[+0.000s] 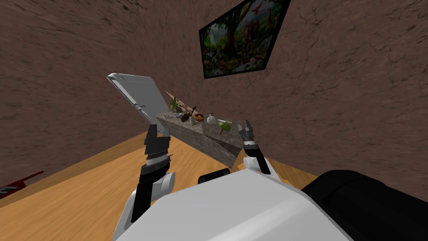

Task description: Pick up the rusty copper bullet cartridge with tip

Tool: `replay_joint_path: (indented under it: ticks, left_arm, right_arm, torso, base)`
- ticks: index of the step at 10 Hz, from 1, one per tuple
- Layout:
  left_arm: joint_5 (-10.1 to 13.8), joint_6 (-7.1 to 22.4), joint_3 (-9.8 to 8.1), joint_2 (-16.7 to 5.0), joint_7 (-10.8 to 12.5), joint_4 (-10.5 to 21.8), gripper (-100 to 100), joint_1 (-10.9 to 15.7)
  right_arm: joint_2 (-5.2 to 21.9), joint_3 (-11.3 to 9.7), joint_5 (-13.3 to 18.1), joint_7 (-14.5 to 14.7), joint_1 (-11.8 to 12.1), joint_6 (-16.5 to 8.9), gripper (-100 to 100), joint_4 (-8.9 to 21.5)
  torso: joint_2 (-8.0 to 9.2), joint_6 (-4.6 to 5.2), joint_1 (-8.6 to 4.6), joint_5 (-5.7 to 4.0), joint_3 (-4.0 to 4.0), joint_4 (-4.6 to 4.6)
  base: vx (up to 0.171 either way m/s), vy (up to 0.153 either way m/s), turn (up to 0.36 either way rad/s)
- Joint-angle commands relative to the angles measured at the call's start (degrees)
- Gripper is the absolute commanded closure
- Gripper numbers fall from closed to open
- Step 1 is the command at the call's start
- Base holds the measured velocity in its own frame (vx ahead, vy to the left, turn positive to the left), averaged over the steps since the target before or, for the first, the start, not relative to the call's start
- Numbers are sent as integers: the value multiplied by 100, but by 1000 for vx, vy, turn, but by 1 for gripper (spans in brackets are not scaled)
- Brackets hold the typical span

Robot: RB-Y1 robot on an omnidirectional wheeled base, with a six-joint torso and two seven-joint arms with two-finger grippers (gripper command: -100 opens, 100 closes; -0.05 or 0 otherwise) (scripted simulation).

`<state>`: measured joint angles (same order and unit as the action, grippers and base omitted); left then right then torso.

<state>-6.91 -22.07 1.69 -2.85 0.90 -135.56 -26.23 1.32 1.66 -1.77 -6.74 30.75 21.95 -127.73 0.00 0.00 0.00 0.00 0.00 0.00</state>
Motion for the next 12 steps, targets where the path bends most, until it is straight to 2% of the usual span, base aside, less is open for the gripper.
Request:
replay_joint_path:
  ticks: [1,4,10,11,12]
  left_arm:
    - [0,0,0,0,0,0,0,0]
    - [0,0,1,1,0,0,0,0]
    - [0,0,1,1,0,0,0,0]
    - [0,0,1,1,0,0,0,0]
    - [0,0,1,1,0,-1,0,0]
  right_arm:
    - [257,60,-27,52,19,-136,-100,23]
    - [691,194,-93,174,74,-452,-100,77]
    - [1737,569,-307,545,325,-1422,-100,261]
    - [1773,569,-307,545,325,-1422,-100,261]
    - [1972,634,-350,616,388,-1610,-100,302]
  torso:
    - [0,0,0,0,0,0]
    - [-4,1,53,11,-2,-1]
    - [-21,-1,70,16,-12,-5]
    - [-23,-1,69,16,-13,-5]
    - [-19,-1,53,13,-11,-5]
  base:
    - [18,49,-85]
    - [14,145,-89]
    - [38,181,-87]
    - [36,134,-23]
    - [17,130,-25]
